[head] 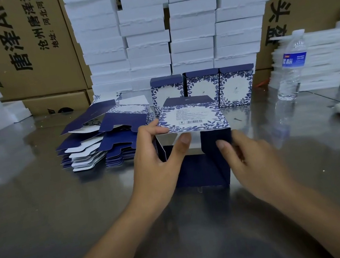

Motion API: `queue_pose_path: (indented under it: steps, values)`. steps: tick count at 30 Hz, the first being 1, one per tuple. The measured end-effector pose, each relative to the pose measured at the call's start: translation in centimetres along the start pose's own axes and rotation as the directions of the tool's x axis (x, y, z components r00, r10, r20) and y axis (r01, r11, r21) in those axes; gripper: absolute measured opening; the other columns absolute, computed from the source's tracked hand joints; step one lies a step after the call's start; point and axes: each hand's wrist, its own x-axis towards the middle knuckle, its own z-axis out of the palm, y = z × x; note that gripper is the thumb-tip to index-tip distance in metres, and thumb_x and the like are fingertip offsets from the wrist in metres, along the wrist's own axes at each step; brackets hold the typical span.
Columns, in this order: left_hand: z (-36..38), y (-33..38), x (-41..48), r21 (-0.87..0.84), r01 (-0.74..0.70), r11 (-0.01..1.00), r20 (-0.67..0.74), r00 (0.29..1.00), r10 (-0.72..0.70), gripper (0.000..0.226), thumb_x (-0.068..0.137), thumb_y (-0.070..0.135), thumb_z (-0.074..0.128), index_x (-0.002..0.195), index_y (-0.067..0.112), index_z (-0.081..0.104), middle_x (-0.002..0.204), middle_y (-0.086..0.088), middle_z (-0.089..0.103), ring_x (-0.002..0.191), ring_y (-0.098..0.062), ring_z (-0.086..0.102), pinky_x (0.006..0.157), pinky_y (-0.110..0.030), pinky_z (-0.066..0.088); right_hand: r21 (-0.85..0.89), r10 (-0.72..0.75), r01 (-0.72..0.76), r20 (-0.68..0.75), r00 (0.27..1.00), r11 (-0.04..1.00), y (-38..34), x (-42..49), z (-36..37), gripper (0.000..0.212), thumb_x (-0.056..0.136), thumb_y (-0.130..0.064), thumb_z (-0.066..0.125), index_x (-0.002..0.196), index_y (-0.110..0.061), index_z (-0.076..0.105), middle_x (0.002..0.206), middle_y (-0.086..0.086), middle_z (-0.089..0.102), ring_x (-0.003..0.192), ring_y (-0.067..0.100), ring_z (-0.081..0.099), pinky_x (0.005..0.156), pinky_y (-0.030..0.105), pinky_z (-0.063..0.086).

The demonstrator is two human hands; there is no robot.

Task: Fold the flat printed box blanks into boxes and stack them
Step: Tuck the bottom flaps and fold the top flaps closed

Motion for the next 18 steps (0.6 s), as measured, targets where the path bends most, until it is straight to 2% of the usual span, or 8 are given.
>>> queue_pose_path:
  steps: [2, 4, 7, 10, 13, 16, 18]
  values:
    - [-0.1, 0.0, 0.0, 0.012, 0.006, 1.0, 0.002, 1.0, -0.006, 0.047, 0.06, 0.078, 0.057, 0.092, 0.044, 0.047, 0.135, 0.028, 0.042, 0.127, 0.004, 0.04, 0.106, -0.043, 0.037, -0.043, 0.001, 0.0, 0.034, 0.999, 0.999, 0.1, -0.1, 0.1, 0.044, 0.091, -0.051, 0.029, 0.068, -0.016, 0.043, 0.058, -0.006, 0.044, 0.056, 0.017, 0.041, 0.048, 0.026, 0.024]
    - [-0.1, 0.0, 0.0, 0.032, 0.003, 0.999, 0.003, 1.0, -0.003, 0.043, 0.064, 0.074, 0.06, 0.092, 0.045, 0.047, 0.134, 0.03, 0.041, 0.126, 0.008, 0.039, 0.107, -0.039, 0.036, -0.105, 0.034, -0.031, 0.026, 0.999, 0.994, 0.1, 0.0, 0.2, 0.044, 0.094, -0.047, 0.032, 0.058, -0.02, 0.033, 0.055, -0.007, 0.037, 0.053, 0.015, 0.034, 0.046, 0.022, 0.019]
    - [0.0, 0.0, -0.1, 0.058, 0.002, 0.998, 0.008, 1.0, -0.002, 0.044, 0.063, 0.074, 0.056, 0.094, 0.045, 0.046, 0.13, 0.036, 0.039, 0.126, 0.01, 0.037, 0.106, -0.033, 0.034, -0.175, 0.077, -0.071, 0.026, 0.997, 0.982, -0.1, 0.3, 0.2, 0.047, 0.095, -0.045, 0.034, 0.055, -0.021, 0.028, 0.05, -0.008, 0.032, 0.05, 0.014, 0.029, 0.045, 0.023, 0.014]
    - [0.1, 0.1, -0.2, 0.05, 0.006, 0.999, 0.007, 1.0, -0.007, 0.048, 0.06, 0.075, 0.055, 0.095, 0.042, 0.046, 0.129, 0.036, 0.039, 0.126, 0.009, 0.038, 0.105, -0.03, 0.033, -0.161, 0.076, -0.07, 0.029, 0.997, 0.985, -0.1, 0.3, 0.1, 0.048, 0.095, -0.045, 0.036, 0.055, -0.021, 0.028, 0.048, -0.009, 0.031, 0.05, 0.018, 0.031, 0.044, 0.023, 0.016]
    - [0.0, 0.3, -0.1, 0.057, 0.012, 0.998, -0.003, 1.0, -0.011, 0.05, 0.062, 0.079, 0.054, 0.095, 0.042, 0.046, 0.129, 0.035, 0.039, 0.126, 0.007, 0.039, 0.106, -0.033, 0.035, -0.076, 0.066, -0.06, 0.087, 0.994, 0.995, 0.3, 0.1, 0.2, 0.046, 0.094, -0.047, 0.038, 0.058, -0.019, 0.035, 0.049, -0.006, 0.037, 0.049, 0.015, 0.037, 0.045, 0.028, 0.022]
    - [0.0, 0.4, 0.0, 0.065, 0.011, 0.998, -0.007, 1.0, -0.011, 0.054, 0.062, 0.081, 0.056, 0.095, 0.04, 0.045, 0.128, 0.033, 0.039, 0.127, 0.002, 0.04, 0.105, -0.036, 0.036, -0.102, 0.074, -0.053, 0.216, 0.974, 0.993, 0.9, -0.1, 0.4, 0.044, 0.095, -0.051, 0.033, 0.067, -0.019, 0.046, 0.06, -0.006, 0.047, 0.06, 0.02, 0.048, 0.049, 0.029, 0.029]
    - [0.0, 0.3, -0.1, 0.067, 0.006, 0.998, 0.006, 1.0, -0.007, 0.048, 0.062, 0.075, 0.056, 0.095, 0.041, 0.045, 0.128, 0.034, 0.039, 0.127, 0.005, 0.037, 0.105, -0.032, 0.034, -0.131, 0.1, -0.073, 0.22, 0.97, 0.989, 1.1, 0.0, 0.6, 0.046, 0.095, -0.051, 0.032, 0.062, -0.02, 0.042, 0.059, -0.005, 0.045, 0.061, 0.022, 0.046, 0.047, 0.026, 0.026]
